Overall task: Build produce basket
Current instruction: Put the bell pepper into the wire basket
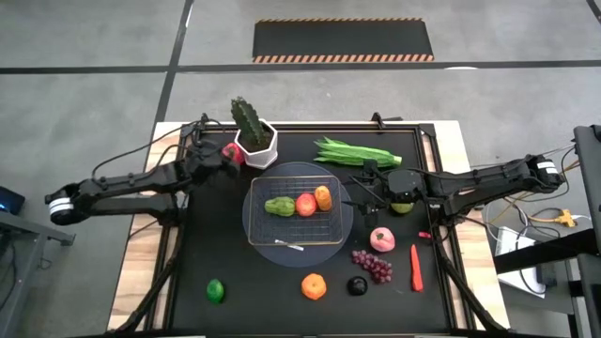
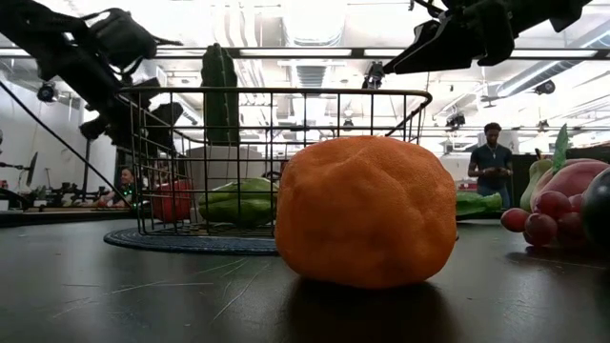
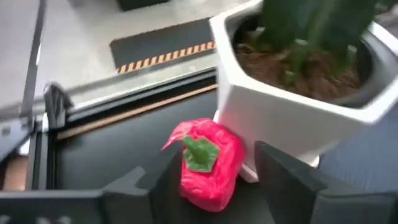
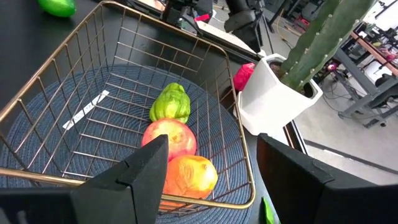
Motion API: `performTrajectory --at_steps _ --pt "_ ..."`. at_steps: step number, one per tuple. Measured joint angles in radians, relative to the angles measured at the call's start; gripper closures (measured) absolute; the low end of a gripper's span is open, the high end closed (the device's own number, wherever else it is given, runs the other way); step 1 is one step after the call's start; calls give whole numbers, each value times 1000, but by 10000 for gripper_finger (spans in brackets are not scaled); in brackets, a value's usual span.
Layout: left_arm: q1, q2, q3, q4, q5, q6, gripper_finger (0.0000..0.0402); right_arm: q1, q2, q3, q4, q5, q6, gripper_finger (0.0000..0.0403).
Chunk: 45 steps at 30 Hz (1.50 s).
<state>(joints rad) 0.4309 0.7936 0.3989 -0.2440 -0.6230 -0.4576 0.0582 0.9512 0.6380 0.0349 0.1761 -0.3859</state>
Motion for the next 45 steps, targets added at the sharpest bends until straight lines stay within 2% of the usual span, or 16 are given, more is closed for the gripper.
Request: performTrajectory --at_steps 3,7,12,20,27,32,42,45 --pt "1 29 -3 1 -14 -97 195 0 0 0 1 0 -2 174" --pt "1 88 -5 16 -66 -187 190 0 0 0 2 0 -5 174" --pt "16 161 -7 112 -93 -219 190 0 0 0 2 0 -8 174" --pt "41 238 -12 110 -94 -244 190 0 0 0 1 0 -8 174" --pt "41 316 -13 205 -95 -244 194 0 0 0 2 0 -10 174" --pt "41 361 -12 244 -120 -245 233 0 0 0 2 0 -9 174" --pt "41 357 -11 238 -120 -244 380 0 0 0 3 0 -8 174" --pt "41 324 -12 233 -116 -243 392 0 0 0 0 0 -8 174"
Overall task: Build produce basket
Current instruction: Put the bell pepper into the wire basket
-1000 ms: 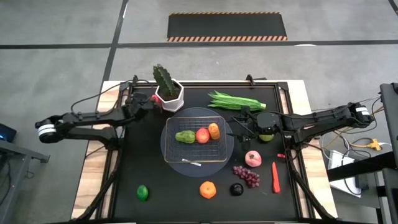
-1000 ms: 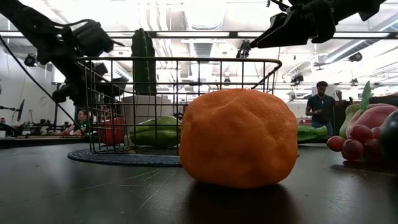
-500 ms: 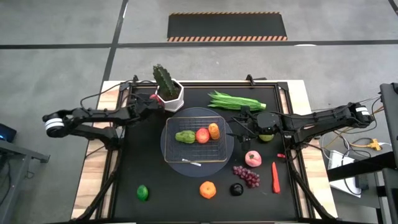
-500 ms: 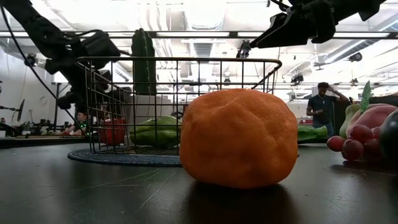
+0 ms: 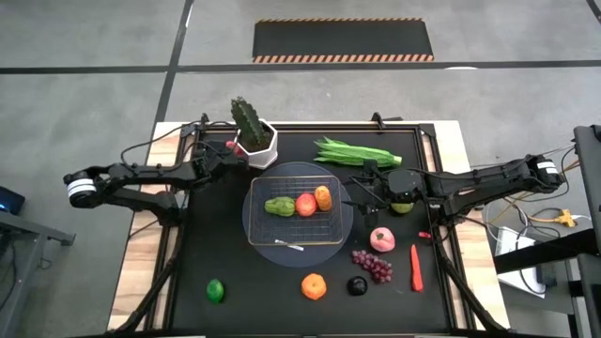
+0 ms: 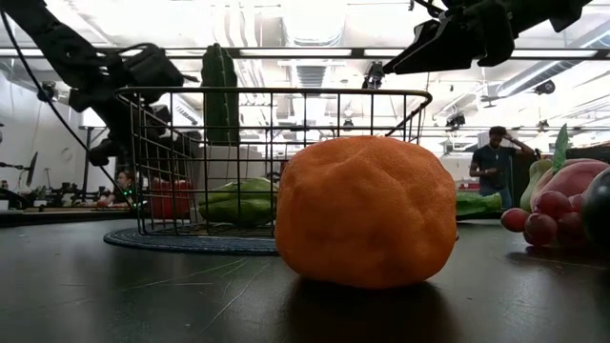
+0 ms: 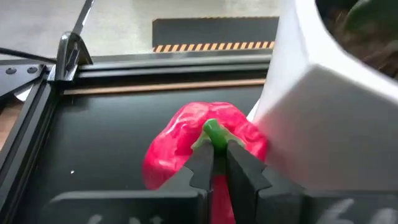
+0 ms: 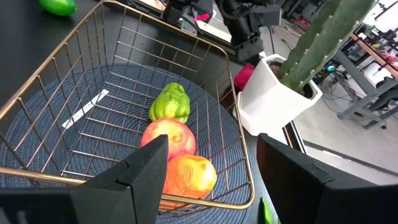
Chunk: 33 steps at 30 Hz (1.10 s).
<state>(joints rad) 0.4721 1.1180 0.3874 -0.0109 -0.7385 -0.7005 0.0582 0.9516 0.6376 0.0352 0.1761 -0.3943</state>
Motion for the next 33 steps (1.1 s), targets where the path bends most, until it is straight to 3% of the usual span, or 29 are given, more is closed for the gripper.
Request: performTrajectory --at_steps 22,33 --pt "-23 -379 11 -59 9 109 401 0 0 0 -5 0 16 174" --pt "-24 -389 11 -69 108 115 401 0 0 0 -5 0 20 174"
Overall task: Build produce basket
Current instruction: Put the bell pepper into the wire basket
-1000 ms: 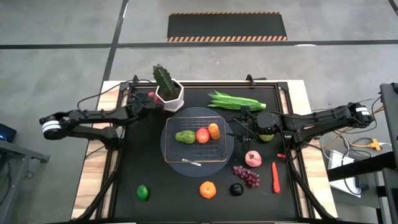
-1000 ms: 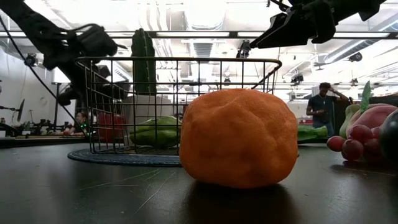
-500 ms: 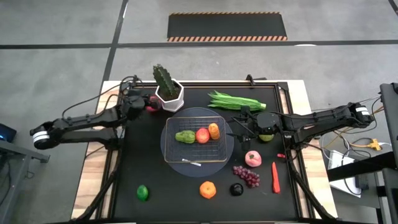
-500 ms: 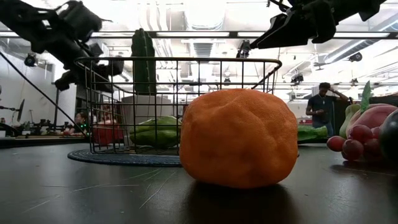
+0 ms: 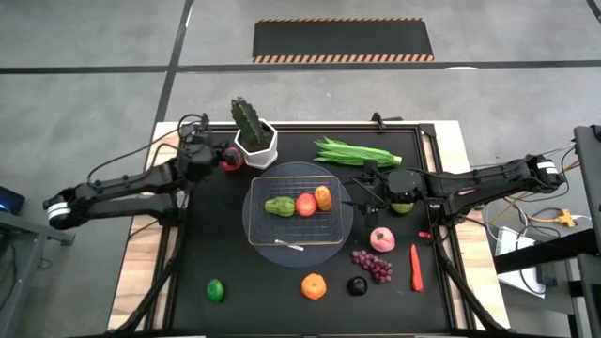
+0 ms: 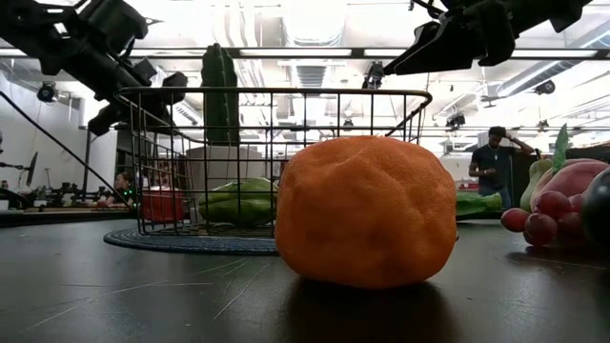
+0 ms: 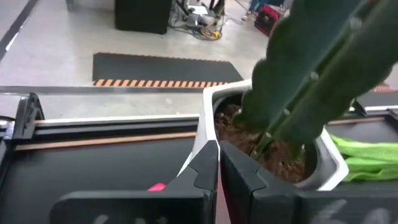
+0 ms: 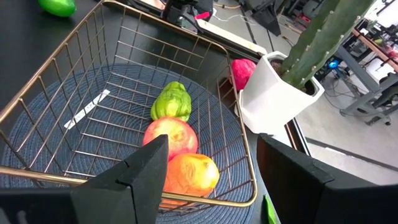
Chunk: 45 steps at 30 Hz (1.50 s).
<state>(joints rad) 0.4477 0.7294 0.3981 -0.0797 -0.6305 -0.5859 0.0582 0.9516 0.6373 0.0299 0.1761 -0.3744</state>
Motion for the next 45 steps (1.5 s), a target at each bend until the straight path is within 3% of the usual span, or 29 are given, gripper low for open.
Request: performTrajectory --at_steps 16,19,27,32,39,45 --pt "2 66 0 -178 20 -84 389 0 0 -4 4 0 0 174" --pt "2 80 0 -177 24 -89 352 0 0 -4 5 0 0 174" --pt "2 147 0 -176 46 -117 209 0 0 -4 4 0 8 174" --pt "3 218 1 -176 46 -107 152 0 0 -4 4 0 9 174" --pt "2 266 18 -251 162 326 137 0 0 -4 3 0 15 174" --pt "2 256 32 -233 158 671 137 0 0 -4 4 0 15 174"
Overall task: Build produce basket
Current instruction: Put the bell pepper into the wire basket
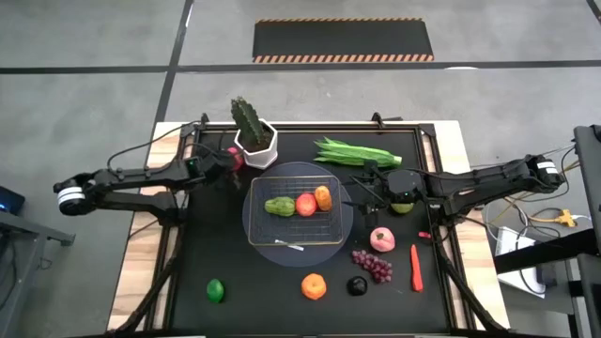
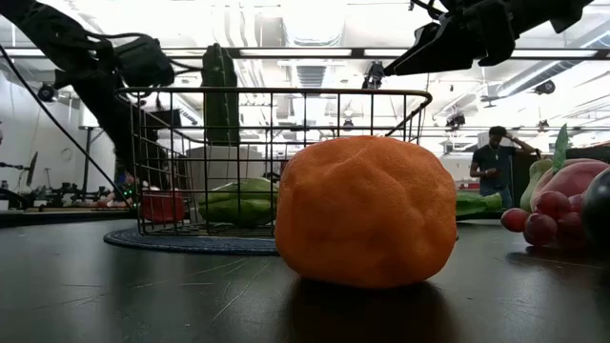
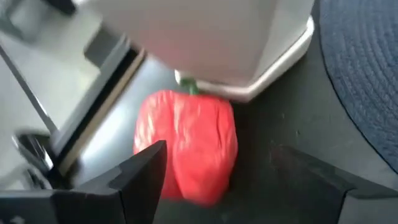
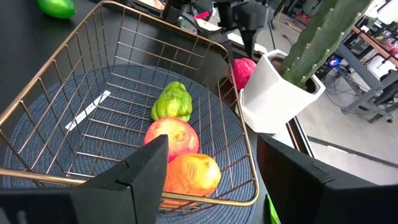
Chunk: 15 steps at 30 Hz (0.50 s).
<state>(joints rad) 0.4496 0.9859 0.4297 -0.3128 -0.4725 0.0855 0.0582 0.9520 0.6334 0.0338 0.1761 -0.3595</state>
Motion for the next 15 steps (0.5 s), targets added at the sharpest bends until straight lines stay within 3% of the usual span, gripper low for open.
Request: performTrajectory --at_steps 15 --pt "28 121 -9 60 -100 62 137 0 0 0 1 0 -32 174"
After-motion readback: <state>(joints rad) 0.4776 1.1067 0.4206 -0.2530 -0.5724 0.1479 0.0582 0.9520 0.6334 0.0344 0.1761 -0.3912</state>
